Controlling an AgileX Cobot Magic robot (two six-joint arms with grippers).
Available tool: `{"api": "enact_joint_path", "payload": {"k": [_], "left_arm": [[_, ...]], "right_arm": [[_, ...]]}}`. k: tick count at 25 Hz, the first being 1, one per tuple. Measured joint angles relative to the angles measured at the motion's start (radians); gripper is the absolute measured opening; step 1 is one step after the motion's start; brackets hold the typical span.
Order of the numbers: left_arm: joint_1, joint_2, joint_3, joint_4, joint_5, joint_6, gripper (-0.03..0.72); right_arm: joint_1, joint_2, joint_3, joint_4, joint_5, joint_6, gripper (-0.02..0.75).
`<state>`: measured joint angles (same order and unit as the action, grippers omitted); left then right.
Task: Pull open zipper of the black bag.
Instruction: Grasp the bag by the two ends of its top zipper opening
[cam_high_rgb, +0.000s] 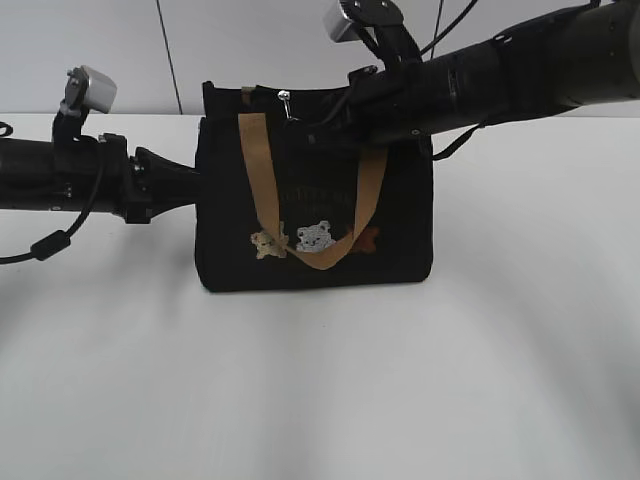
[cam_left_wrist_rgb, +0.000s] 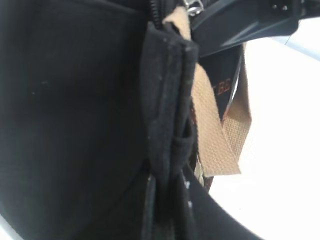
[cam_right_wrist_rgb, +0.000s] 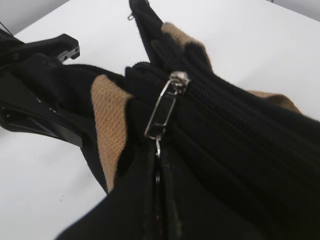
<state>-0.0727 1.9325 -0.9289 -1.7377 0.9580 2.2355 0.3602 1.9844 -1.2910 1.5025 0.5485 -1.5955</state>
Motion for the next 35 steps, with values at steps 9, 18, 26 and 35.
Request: {"api": "enact_joint_path", "payload": {"k": [9,18,26,35], "left_arm": [[0.000,0.000,0.000,0.001,-0.003,0.000,0.046],[0.000,0.000,0.000,-0.002,-0.006,0.000,0.045],[0.000,0.000,-0.001,-0.002,-0.009,0.000,0.045],[0.000,0.000,-0.001,-0.002,-0.011,-0.060,0.071]], "right_arm": [[-0.039,-0.096,0.001,-0.248,-0.041,0.224,-0.015],[-0.184,-0.159,0.002,-0.362,-0.018,0.359,-0.015],[-0.259,-0.181,0.002,-0.402,-0.008,0.405,-0.015],[-0.259,-0.185,0.002,-0.410,0.055,0.400,0.138]]}}
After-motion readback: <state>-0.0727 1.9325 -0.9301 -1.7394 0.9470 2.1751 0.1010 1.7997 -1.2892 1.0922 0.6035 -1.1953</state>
